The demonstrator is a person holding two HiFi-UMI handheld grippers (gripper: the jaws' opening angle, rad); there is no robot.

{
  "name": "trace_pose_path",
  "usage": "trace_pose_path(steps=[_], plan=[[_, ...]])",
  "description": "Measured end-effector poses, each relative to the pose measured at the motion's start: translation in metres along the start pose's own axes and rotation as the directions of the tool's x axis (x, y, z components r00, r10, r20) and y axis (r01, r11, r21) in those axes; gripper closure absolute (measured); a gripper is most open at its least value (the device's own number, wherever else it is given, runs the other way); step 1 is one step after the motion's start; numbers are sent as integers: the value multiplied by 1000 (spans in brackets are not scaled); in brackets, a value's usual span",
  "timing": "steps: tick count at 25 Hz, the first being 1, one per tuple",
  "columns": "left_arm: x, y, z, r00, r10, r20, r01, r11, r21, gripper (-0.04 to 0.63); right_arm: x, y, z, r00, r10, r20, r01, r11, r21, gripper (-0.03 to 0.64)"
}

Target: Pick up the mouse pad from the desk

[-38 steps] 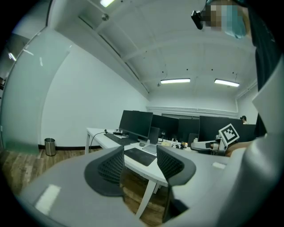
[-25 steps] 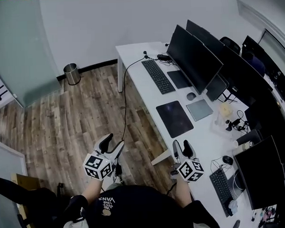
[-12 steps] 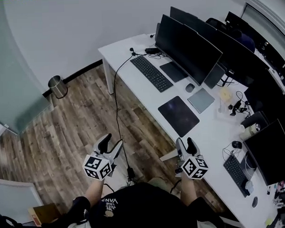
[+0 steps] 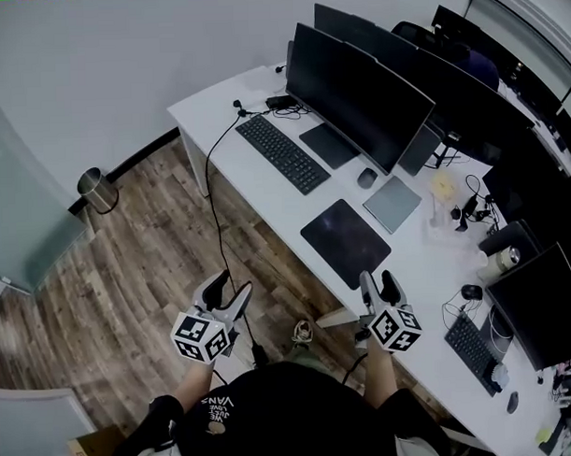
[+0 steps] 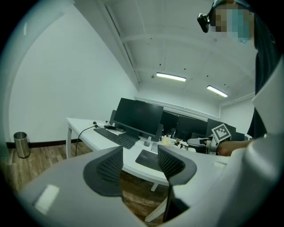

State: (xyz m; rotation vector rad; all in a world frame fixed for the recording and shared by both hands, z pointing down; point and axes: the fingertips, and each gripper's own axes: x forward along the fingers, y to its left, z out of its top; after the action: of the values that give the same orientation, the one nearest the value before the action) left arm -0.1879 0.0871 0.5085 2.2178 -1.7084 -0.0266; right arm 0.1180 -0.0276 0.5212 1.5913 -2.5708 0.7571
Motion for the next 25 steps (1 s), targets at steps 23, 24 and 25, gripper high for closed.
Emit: trace_pose_path(steps=[23, 24, 25], plan=[[206, -41, -29, 984, -45, -170, 47, 999, 6, 376, 108, -154, 9, 986, -81, -146, 90, 995, 54, 351], [211, -40, -29, 983, -51, -176, 53, 999, 5, 376, 110, -158, 6, 984, -90, -155, 100, 994, 55, 351], [215, -39, -30, 982, -56, -183, 58, 998, 3, 376, 112, -161, 3, 981, -102, -165, 112, 992, 54, 351]])
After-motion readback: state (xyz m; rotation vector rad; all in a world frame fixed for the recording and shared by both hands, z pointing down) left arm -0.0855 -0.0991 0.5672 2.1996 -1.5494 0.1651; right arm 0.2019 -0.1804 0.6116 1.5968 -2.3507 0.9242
